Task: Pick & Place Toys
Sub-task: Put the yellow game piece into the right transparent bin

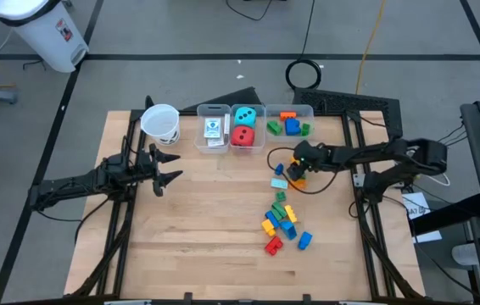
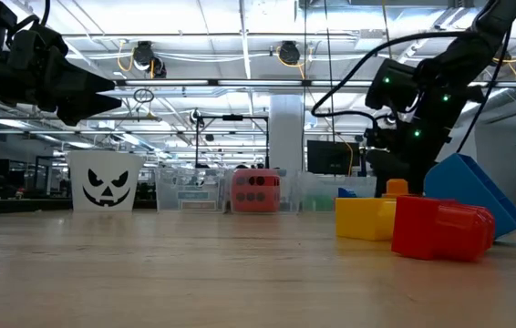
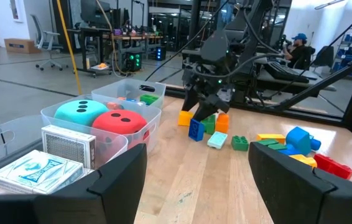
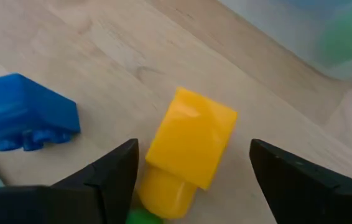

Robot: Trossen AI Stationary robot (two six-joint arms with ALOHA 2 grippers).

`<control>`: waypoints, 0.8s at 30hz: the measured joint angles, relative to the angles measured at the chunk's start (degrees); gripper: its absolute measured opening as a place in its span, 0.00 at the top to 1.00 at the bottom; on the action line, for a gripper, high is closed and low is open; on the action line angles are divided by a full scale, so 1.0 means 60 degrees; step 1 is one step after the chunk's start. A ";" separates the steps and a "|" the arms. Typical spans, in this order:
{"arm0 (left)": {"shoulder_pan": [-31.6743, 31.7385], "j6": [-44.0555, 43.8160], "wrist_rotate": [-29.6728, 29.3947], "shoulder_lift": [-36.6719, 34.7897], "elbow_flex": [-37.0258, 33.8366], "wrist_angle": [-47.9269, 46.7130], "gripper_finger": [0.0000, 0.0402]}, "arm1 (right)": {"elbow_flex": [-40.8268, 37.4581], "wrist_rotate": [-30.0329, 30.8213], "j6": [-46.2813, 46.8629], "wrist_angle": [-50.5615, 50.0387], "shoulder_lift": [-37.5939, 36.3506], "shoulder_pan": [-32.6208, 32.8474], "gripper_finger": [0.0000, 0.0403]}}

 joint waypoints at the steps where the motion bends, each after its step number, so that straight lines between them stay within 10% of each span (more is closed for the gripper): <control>1: 0.0000 0.0000 0.0000 -0.0001 -0.0001 0.0000 0.28 | 0.0000 0.0000 -0.0037 0.0067 0.0040 0.0000 0.32; 17: 0.0000 0.0000 0.0000 -0.0002 -0.0002 0.0000 0.29 | -0.0001 -0.0018 -0.0491 0.0451 0.0007 -0.0018 0.70; 24: 0.0000 0.0000 0.0000 0.0000 -0.0002 0.0000 0.29 | 0.0718 -0.0044 -0.1398 0.0497 -0.0802 -0.0018 0.73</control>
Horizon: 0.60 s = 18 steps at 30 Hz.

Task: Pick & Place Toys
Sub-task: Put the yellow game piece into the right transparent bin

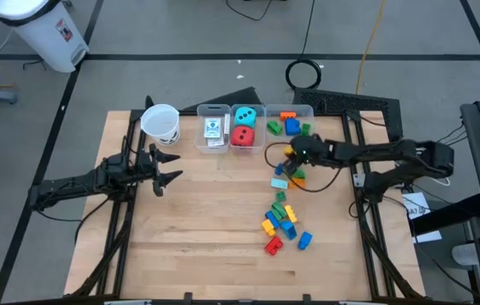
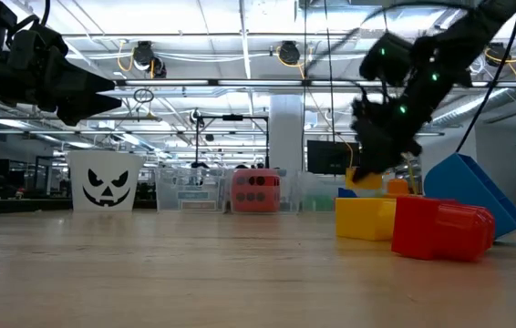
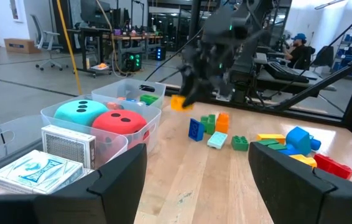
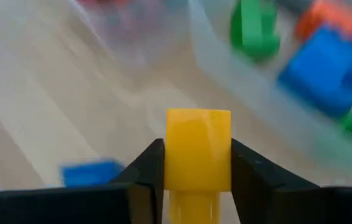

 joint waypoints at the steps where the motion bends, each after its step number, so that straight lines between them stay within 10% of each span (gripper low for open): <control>1: 0.0000 0.0000 0.0000 -0.0004 0.0003 0.0000 0.29 | 0.0174 0.0000 -0.0193 -0.0038 -0.0148 -0.0004 0.72; 18: 0.0000 0.0000 0.0001 -0.0004 0.0001 0.0007 0.29 | 0.1864 -0.0003 -0.2980 0.2168 0.1348 -0.2368 0.72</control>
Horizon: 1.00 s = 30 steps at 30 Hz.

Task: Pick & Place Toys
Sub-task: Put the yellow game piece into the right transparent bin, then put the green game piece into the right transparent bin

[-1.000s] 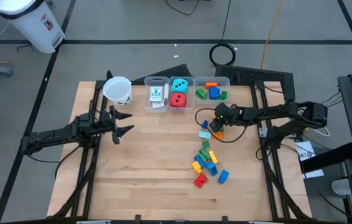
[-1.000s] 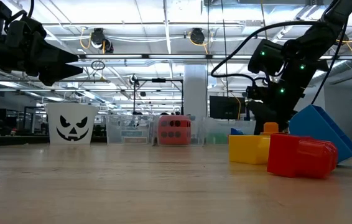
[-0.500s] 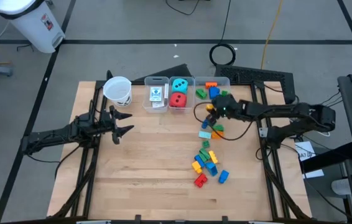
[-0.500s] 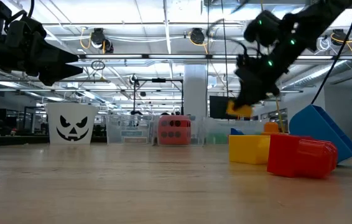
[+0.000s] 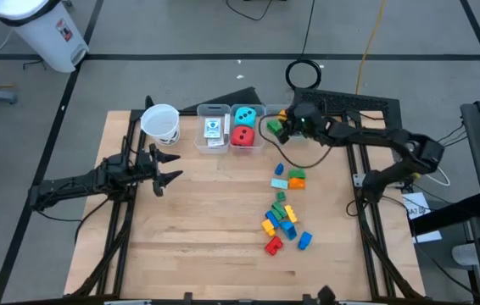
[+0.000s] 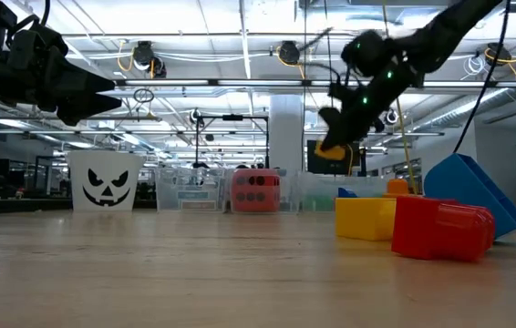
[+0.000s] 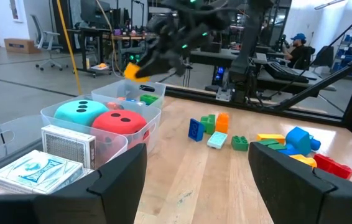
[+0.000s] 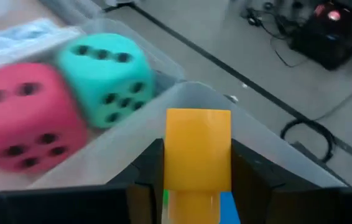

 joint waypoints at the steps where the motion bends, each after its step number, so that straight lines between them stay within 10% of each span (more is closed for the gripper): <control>1: 0.0000 0.0000 0.0000 0.0001 0.0001 -0.0001 0.29 | 0.0003 -0.0057 -0.0005 0.0254 0.0274 -0.0173 0.72; 19: 0.0000 0.0000 0.0002 0.0002 -0.0001 -0.0004 0.29 | 0.0005 -0.1224 -0.0081 0.2139 0.2507 -0.1147 0.63; 30: 0.0000 0.0000 0.0002 0.0003 -0.0001 -0.0004 0.29 | 0.0000 -0.1466 -0.0322 0.1479 0.1890 -0.0940 0.38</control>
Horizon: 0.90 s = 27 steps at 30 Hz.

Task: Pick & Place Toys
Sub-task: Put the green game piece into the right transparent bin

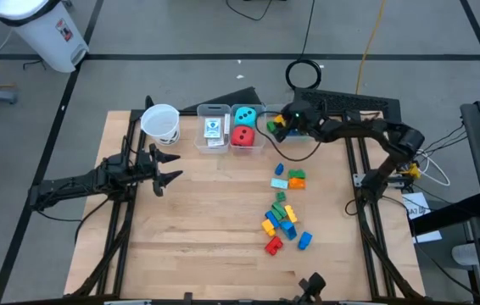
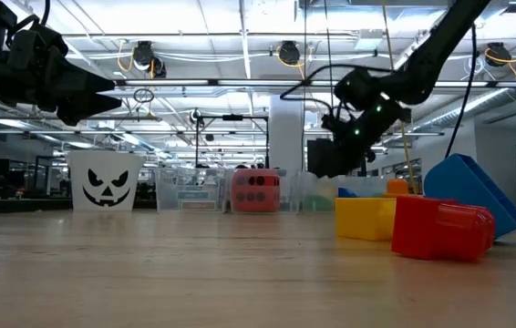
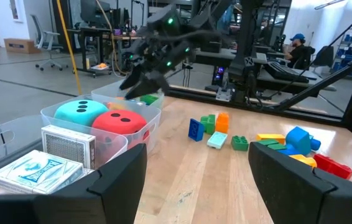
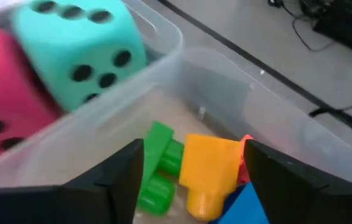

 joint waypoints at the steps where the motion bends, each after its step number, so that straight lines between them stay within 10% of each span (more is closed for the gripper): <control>1: 0.0000 0.0000 -0.0001 -0.0002 0.0001 0.0000 0.29 | 0.0000 -0.0002 -0.0059 -0.0254 -0.0261 0.0080 0.36; 16: 0.0000 0.0000 0.0000 -0.0003 0.0004 0.0000 0.29 | 0.0000 -0.0343 -0.0081 -0.6550 -0.5205 0.3343 0.32; 27: 0.0000 0.0000 -0.0002 -0.0003 0.0000 0.0000 0.29 | -0.0695 -0.0126 -0.0704 -0.8102 -0.6000 0.5657 0.35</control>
